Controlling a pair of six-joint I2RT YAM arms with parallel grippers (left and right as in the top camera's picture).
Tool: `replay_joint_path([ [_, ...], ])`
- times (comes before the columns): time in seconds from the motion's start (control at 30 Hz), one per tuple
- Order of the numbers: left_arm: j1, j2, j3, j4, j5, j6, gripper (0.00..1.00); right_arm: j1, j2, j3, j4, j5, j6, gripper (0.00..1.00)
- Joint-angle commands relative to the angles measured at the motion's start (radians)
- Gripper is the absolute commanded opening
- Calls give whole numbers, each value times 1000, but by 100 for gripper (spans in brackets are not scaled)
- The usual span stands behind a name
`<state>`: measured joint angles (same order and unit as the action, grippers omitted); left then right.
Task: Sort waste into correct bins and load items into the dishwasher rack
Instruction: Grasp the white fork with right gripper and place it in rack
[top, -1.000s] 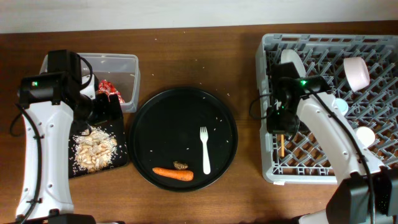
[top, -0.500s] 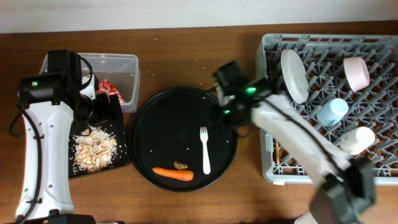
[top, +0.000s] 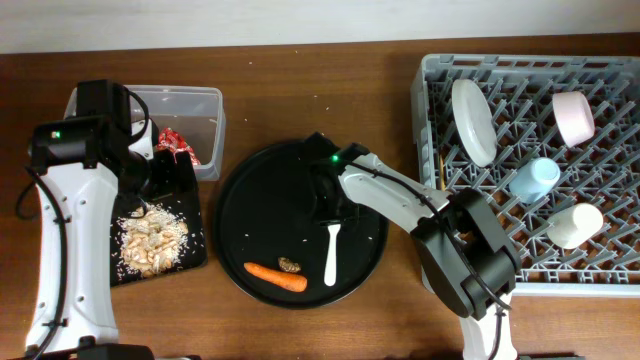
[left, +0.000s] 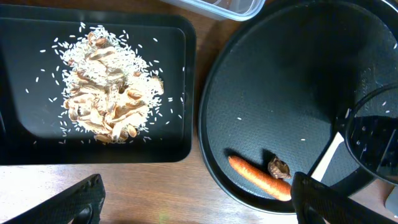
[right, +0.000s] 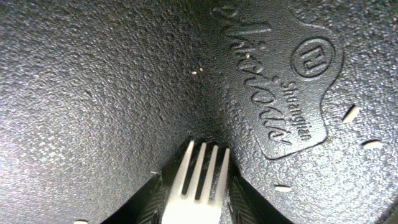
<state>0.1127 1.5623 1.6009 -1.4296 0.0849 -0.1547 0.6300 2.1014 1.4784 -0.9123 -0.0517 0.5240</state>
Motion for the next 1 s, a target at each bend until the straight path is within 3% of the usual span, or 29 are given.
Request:
replay_joint_path([
  [0.0, 3, -7, 3, -3, -3, 2, 95, -3, 56, -27, -66, 34, 37, 39],
  [0.13, 3, -7, 3, -3, -3, 2, 95, -3, 56, -27, -121, 10, 99, 38],
  [0.23, 3, -7, 3, -4, -4, 2, 95, -3, 50, -3, -123, 8, 98, 27],
  [0.33, 3, -7, 3, -4, -4, 2, 95, -3, 42, 97, -174, 32, 95, 24],
  [0.43, 3, -7, 3, -4, -4, 2, 95, -4, 42, 140, -228, 68, 94, 4],
  [0.5, 3, -7, 3, -4, -4, 2, 95, -3, 42, 140, -235, 66, 85, 4],
  [0.6, 3, -7, 4, -4, -4, 3, 95, -11, -22, 140, -359, 71, 172, 38],
  [0.63, 3, -7, 3, -4, -4, 3, 95, -8, -62, 139, -387, 52, 224, 61],
  [0.67, 3, -7, 3, -4, -4, 3, 95, -6, -83, 139, -398, 3, 251, 77],
  [0.77, 3, -7, 3, -5, -4, 3, 95, 55, -88, 68, -330, -182, 343, 80],
  [0.97, 3, -7, 3, -5, -4, 2, 95, 135, -86, -175, 5, -201, 578, 76],
])
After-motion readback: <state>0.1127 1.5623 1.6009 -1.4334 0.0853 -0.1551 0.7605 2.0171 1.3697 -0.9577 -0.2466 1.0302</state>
